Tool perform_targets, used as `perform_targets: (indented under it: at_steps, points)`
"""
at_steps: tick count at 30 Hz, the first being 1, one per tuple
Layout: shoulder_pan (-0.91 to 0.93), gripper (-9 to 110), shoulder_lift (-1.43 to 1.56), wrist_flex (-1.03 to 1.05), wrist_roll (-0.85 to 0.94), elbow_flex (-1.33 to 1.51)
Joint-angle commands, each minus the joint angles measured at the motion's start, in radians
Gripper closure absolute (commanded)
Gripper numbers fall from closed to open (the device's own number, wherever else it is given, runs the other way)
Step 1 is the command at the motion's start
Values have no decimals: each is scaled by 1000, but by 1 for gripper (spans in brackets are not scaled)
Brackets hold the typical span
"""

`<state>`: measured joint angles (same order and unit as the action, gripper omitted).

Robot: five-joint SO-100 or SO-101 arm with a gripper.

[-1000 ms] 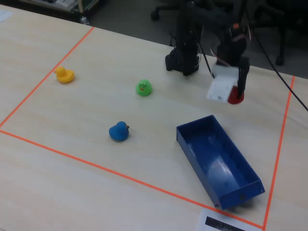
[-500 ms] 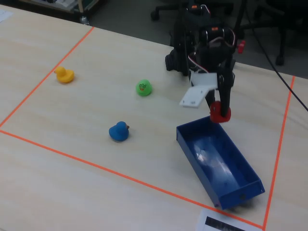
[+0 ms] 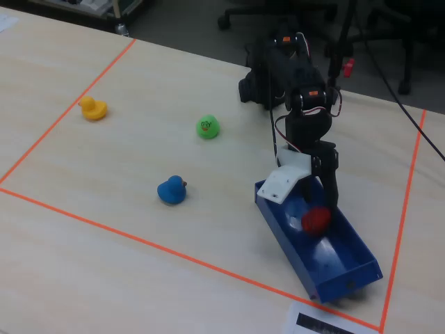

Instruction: Grasp red duck and put it into box.

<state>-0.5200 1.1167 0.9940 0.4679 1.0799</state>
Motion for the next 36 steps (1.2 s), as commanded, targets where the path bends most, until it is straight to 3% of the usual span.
perform_targets:
  at_steps: [1,4,6,7,10,16,23,29,36]
  points:
    - [-5,72,34,60,25,-95]
    - [25,76,107,143,37,-129]
    - [54,100,198,218,46,-130]
    - [71,101,258,259,57,-112]
    - [137,101,518,322,118,74]
    - [310,101,1198,273,356,735]
    - [330,101,1902,374,448,1425]
    - [419,101,1951,433,525,1460]
    - [486,101,2029,270,589,1750]
